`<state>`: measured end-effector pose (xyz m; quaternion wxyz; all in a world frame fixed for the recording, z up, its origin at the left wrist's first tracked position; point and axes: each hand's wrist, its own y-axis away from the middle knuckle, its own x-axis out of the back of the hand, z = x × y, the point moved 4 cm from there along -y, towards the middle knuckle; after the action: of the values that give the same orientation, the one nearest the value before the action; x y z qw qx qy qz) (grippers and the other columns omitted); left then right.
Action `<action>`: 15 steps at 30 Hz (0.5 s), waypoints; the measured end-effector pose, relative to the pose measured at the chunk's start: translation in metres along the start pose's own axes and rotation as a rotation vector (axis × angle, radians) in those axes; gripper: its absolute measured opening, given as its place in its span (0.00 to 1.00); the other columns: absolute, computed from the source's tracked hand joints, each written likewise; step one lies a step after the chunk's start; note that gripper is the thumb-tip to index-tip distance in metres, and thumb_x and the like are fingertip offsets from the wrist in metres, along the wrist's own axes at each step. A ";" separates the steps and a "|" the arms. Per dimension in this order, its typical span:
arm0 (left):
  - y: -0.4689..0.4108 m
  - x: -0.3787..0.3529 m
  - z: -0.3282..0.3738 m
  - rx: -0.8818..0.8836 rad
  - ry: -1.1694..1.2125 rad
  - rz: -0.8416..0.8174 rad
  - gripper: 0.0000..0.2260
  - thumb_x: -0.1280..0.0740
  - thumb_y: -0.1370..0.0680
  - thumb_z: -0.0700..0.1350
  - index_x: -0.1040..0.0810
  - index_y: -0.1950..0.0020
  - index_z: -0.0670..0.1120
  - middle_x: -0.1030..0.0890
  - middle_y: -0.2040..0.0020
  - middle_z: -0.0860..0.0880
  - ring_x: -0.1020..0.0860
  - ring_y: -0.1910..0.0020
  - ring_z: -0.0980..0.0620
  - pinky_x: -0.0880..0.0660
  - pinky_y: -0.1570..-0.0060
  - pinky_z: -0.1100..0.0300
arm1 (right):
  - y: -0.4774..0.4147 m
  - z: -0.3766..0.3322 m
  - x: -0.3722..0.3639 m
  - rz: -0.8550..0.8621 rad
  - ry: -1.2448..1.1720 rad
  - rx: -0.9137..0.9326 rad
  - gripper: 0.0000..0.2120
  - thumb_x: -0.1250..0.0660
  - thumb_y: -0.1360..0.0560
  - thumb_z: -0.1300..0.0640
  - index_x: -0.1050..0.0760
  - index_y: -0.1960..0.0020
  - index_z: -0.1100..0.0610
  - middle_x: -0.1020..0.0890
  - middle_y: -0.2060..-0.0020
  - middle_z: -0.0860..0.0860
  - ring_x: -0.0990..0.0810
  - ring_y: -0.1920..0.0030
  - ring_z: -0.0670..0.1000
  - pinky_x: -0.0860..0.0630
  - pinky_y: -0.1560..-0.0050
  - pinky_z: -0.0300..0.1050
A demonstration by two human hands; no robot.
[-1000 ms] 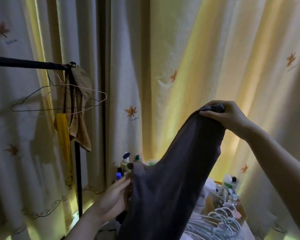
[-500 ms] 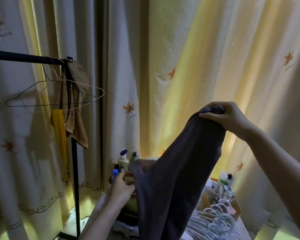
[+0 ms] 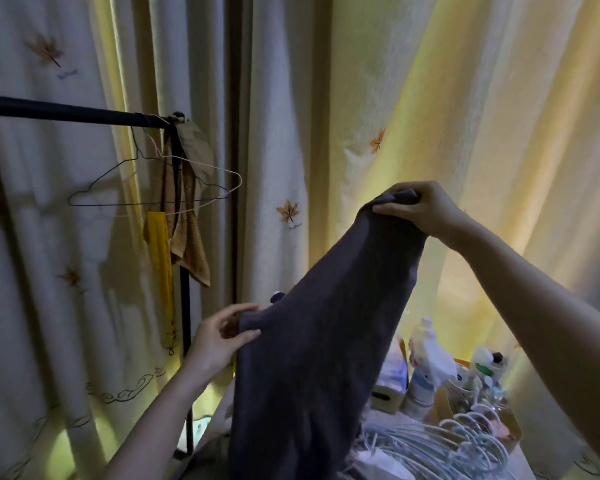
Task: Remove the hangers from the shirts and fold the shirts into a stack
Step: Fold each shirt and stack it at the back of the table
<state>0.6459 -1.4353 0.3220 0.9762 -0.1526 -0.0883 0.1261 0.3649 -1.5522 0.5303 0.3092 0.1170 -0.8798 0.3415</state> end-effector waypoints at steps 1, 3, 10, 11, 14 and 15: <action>0.000 0.015 -0.002 -0.008 -0.037 0.047 0.16 0.28 0.30 0.32 0.19 0.47 0.48 0.16 0.53 0.54 0.19 0.53 0.60 0.26 0.55 0.74 | -0.008 -0.002 -0.009 -0.046 0.011 0.019 0.05 0.26 0.32 0.49 0.18 0.58 0.48 0.18 0.62 0.41 0.22 0.60 0.35 0.28 0.60 0.27; -0.001 0.047 -0.007 -0.007 -0.102 0.123 0.14 0.28 0.29 0.31 0.19 0.49 0.47 0.17 0.54 0.55 0.20 0.54 0.59 0.27 0.57 0.76 | -0.025 -0.004 -0.029 -0.124 0.089 0.072 0.09 0.25 0.33 0.54 0.18 0.54 0.56 0.19 0.57 0.50 0.23 0.55 0.45 0.27 0.55 0.31; -0.004 0.143 0.011 -0.151 -0.393 0.573 0.10 0.28 0.29 0.34 0.20 0.50 0.45 0.22 0.51 0.45 0.23 0.50 0.50 0.27 0.43 0.65 | -0.065 -0.032 -0.085 0.046 0.150 0.227 0.12 0.27 0.30 0.59 0.19 0.46 0.58 0.27 0.52 0.60 0.26 0.52 0.58 0.25 0.51 0.49; 0.000 0.146 0.022 -0.245 -0.461 0.643 0.09 0.27 0.29 0.35 0.20 0.51 0.45 0.26 0.50 0.46 0.25 0.51 0.55 0.31 0.45 0.74 | -0.069 -0.035 -0.087 0.093 0.123 0.241 0.12 0.28 0.29 0.58 0.19 0.46 0.57 0.28 0.52 0.58 0.27 0.52 0.55 0.25 0.52 0.46; 0.015 0.136 0.043 -0.444 -0.545 0.617 0.08 0.27 0.29 0.40 0.23 0.54 0.49 0.28 0.49 0.52 0.29 0.50 0.66 0.34 0.46 0.79 | -0.068 -0.031 -0.084 0.140 0.012 0.260 0.10 0.28 0.28 0.58 0.21 0.47 0.52 0.30 0.52 0.54 0.29 0.53 0.48 0.25 0.57 0.35; 0.020 0.127 0.042 -0.447 -0.526 0.533 0.08 0.28 0.30 0.43 0.24 0.55 0.52 0.25 0.51 0.54 0.27 0.49 0.65 0.32 0.46 0.76 | -0.065 -0.024 -0.080 0.120 -0.012 0.245 0.10 0.29 0.28 0.59 0.21 0.47 0.52 0.31 0.51 0.53 0.28 0.54 0.47 0.24 0.59 0.31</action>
<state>0.7534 -1.3710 0.3718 0.7968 -0.3404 -0.3166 0.3860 0.4657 -1.5846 0.5278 0.2665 0.1031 -0.8387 0.4636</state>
